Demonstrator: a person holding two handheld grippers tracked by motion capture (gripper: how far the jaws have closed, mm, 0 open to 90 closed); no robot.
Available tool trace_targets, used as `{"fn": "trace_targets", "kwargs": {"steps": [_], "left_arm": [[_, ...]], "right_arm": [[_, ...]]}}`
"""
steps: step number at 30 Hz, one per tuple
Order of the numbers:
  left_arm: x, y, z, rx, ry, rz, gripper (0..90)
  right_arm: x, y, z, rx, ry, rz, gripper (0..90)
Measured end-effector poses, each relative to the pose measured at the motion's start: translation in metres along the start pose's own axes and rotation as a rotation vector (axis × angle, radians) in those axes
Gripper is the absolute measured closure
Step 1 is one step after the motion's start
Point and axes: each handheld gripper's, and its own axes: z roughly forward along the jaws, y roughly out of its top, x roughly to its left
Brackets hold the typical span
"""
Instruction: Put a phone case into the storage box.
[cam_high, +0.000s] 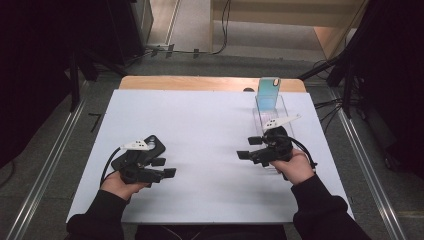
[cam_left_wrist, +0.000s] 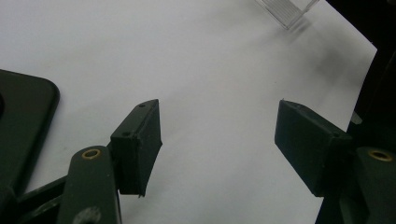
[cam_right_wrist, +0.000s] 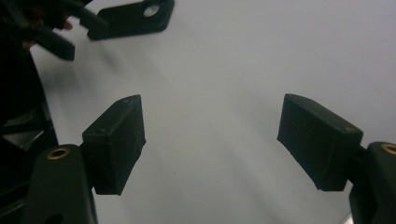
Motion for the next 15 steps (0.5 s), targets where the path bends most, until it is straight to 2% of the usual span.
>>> {"fn": "trace_targets", "kwargs": {"steps": [3, 7, 15], "left_arm": [[0.000, 0.000, 0.000, 0.000, -0.001, 0.002, 31.9], [-0.001, 0.000, 0.000, -0.002, -0.002, 0.003, 31.9], [-0.002, 0.000, 0.000, -0.004, -0.006, 0.018, 31.9]], "right_arm": [[0.003, -0.010, -0.001, 0.027, -0.008, -0.036, 21.4], [0.003, -0.023, -0.003, 0.006, 0.019, -0.037, 21.4], [0.006, -0.049, -0.009, 0.005, 0.026, -0.033, 21.4]]}}
